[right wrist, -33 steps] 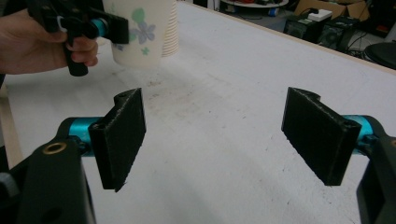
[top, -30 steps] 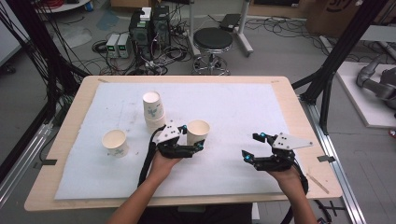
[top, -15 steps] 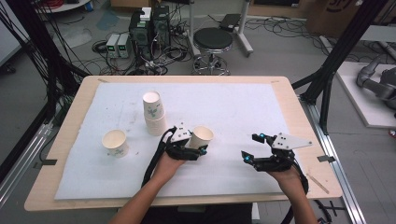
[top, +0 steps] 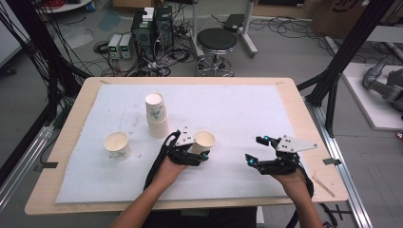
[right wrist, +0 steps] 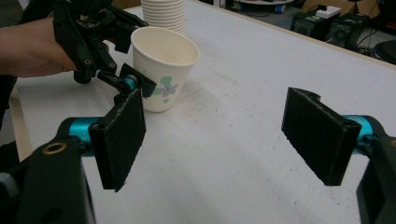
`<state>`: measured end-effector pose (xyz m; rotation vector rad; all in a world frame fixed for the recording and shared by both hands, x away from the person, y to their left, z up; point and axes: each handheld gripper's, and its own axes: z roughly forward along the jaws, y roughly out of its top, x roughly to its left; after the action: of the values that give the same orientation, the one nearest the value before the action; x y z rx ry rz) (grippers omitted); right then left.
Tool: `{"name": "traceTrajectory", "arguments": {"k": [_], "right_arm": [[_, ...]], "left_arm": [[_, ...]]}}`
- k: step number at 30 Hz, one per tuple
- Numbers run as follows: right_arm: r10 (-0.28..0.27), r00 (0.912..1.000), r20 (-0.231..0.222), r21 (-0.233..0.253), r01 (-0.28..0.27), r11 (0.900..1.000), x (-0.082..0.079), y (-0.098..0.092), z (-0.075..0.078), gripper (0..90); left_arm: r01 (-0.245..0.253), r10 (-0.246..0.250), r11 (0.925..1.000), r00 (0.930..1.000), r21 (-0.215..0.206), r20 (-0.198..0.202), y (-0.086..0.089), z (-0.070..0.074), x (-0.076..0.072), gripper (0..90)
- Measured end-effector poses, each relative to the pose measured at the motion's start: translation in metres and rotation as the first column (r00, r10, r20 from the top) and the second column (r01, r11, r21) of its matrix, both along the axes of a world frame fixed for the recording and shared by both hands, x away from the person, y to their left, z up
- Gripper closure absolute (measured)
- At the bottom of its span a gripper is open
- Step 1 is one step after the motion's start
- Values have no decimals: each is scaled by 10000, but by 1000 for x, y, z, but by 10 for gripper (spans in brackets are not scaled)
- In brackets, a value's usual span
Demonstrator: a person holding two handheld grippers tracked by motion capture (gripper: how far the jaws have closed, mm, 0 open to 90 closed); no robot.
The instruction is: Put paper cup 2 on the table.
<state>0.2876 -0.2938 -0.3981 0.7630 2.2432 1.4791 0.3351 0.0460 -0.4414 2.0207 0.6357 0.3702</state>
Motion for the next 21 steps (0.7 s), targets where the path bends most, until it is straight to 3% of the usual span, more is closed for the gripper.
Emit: {"name": "traceTrajectory", "arguments": {"k": [5,9,15,21], "right_arm": [[-30,10000,21,34,29,10000,-1,-1,1,225],[-48,10000,53,50,48,10000,0,-1,2,225],[-9,10000,21,-15,9,10000,0,0,1,225],[6,10000,-52,-33,-6,10000,0,0,0,225]], "left_arm": [[-81,84,9997,9999,229,-127,5,0,-6,306],[-22,22,10000,9994,11,-351,10,-2,-5,304],[62,-62,10000,9993,-1,-361,11,-3,-5,289],[9,-17,9995,9997,-306,-262,19,0,-9,216]]}}
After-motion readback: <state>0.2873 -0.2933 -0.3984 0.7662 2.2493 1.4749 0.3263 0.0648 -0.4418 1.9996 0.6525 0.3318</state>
